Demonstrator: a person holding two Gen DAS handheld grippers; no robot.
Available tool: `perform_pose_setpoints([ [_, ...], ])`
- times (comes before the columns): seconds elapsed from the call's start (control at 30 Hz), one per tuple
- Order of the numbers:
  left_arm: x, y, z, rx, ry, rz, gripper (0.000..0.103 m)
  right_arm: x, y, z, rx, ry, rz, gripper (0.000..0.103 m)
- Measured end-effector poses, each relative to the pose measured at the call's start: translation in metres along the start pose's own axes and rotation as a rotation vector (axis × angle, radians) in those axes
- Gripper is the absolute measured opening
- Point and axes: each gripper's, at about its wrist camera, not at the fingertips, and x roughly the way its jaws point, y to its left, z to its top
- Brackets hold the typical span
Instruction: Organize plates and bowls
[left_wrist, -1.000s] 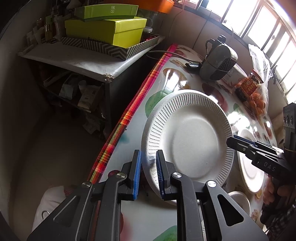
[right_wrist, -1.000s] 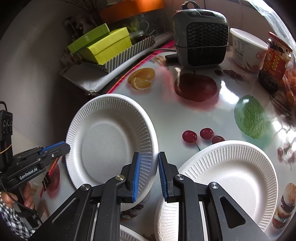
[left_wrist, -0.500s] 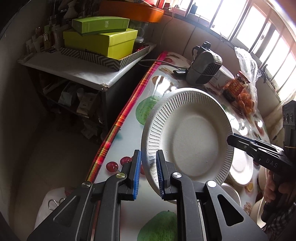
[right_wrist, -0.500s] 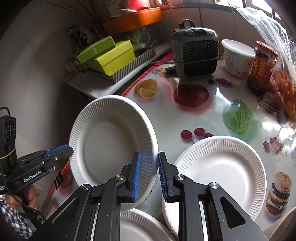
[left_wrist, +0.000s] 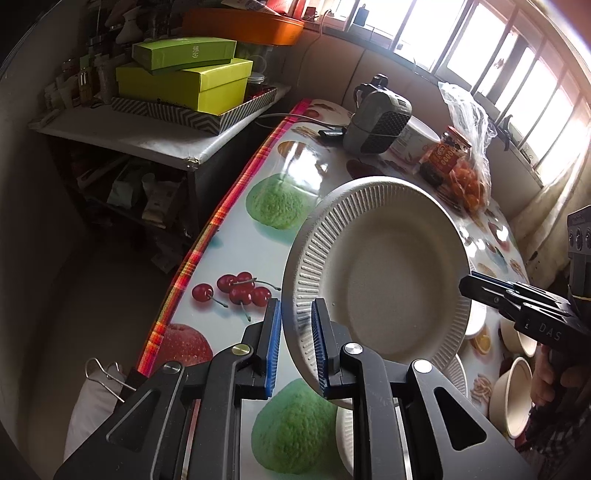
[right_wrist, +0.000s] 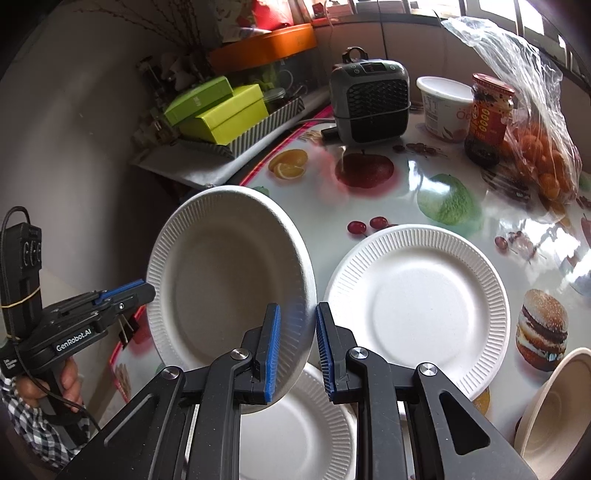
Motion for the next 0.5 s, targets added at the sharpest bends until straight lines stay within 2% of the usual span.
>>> perform_pose_setpoints([
  [0.5,-0.007,-0.018,-0.037,0.054,0.043,-0.032,0.017,-0.027,-0.006,-0.055,0.046,0.026,-0.017,0.019],
])
